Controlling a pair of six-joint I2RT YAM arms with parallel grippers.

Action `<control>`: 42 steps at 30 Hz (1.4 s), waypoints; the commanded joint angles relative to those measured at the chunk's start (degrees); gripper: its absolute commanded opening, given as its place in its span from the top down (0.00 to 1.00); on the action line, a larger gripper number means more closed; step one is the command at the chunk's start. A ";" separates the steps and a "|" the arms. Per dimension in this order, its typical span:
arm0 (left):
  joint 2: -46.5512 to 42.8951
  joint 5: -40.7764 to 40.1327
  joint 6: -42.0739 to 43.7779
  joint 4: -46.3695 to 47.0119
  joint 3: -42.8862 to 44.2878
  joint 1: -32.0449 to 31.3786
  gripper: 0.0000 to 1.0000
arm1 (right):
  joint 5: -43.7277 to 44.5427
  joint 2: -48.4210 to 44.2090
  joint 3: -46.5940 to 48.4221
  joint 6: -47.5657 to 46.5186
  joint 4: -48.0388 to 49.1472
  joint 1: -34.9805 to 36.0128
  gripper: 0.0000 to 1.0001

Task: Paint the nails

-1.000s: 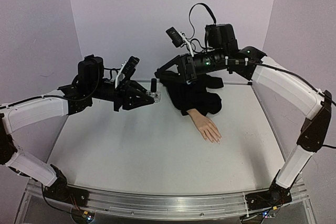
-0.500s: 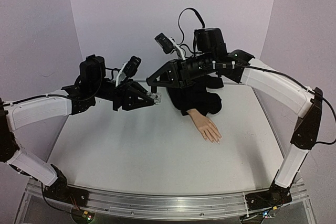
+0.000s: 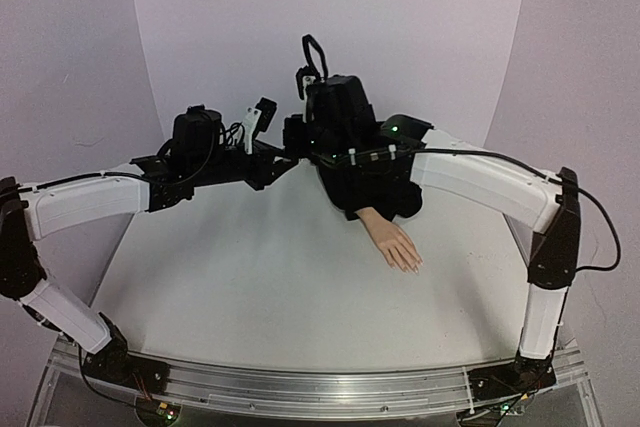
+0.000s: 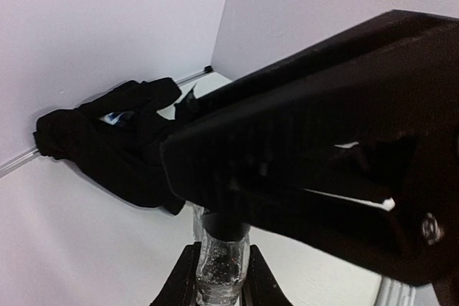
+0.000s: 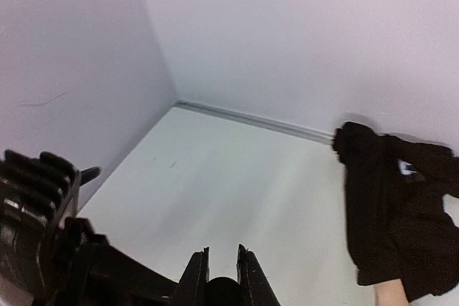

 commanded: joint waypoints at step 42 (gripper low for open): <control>-5.81 49.01 -1.10 10.10 -2.72 2.94 1.00 | -83.41 -4.70 1.10 -10.81 -6.38 -9.81 0.92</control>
